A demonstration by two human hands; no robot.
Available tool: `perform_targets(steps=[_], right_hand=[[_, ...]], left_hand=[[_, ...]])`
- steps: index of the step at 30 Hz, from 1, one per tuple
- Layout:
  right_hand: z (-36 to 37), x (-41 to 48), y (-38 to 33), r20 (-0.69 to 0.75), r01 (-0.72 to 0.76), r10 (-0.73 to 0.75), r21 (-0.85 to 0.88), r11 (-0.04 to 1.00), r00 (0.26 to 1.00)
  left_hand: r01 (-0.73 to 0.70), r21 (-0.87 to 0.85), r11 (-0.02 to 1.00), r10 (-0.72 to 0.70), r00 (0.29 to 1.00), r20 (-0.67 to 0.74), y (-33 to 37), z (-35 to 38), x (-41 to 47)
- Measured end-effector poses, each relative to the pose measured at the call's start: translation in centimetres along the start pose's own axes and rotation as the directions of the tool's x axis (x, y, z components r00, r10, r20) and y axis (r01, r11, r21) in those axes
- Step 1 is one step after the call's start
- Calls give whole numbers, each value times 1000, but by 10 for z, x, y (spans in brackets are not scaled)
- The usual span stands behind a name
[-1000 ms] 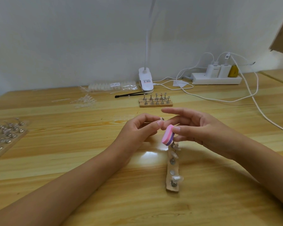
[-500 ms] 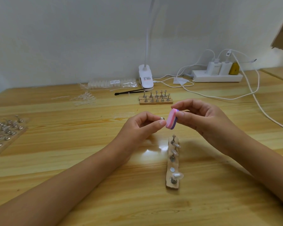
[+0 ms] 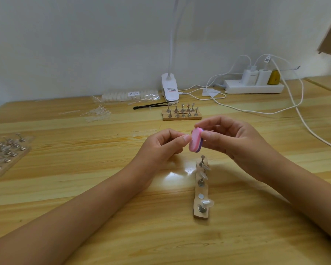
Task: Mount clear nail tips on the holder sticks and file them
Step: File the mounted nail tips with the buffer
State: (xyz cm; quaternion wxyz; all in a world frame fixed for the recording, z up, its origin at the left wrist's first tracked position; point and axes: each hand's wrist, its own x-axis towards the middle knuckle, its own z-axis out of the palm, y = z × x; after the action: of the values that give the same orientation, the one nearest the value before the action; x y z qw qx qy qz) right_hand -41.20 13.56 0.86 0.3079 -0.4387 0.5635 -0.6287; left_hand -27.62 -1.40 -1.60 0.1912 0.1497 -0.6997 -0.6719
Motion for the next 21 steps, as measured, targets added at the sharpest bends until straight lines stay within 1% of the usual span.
perform_targets(steps=[3, 7, 11, 15, 18, 21], right_hand=[[0, 1, 1, -53, 26, -24, 34, 999, 998], [1, 0, 0, -13, 30, -30, -8, 1000, 999], [-2, 0, -1, -25, 45, -44, 32, 998, 999], [2, 0, 2, 60, 5, -4, -16, 1000, 998], [1, 0, 2, 58, -17, 18, -28, 999, 998], [1, 1, 3, 19, 2, -3, 29, 1000, 1000]], left_hand=[[-2, 1, 1000, 2, 1000, -6, 0, 1, 0], [-4, 1, 1000, 4, 1000, -8, 0, 1, 0], [-7, 11, 1000, 7, 1000, -11, 0, 1, 1], [-12, 2, 1000, 12, 1000, -3, 0, 0, 0], [-21, 19, 1000, 21, 1000, -2, 0, 1, -1], [-8, 20, 1000, 9, 1000, -6, -1, 0, 1]])
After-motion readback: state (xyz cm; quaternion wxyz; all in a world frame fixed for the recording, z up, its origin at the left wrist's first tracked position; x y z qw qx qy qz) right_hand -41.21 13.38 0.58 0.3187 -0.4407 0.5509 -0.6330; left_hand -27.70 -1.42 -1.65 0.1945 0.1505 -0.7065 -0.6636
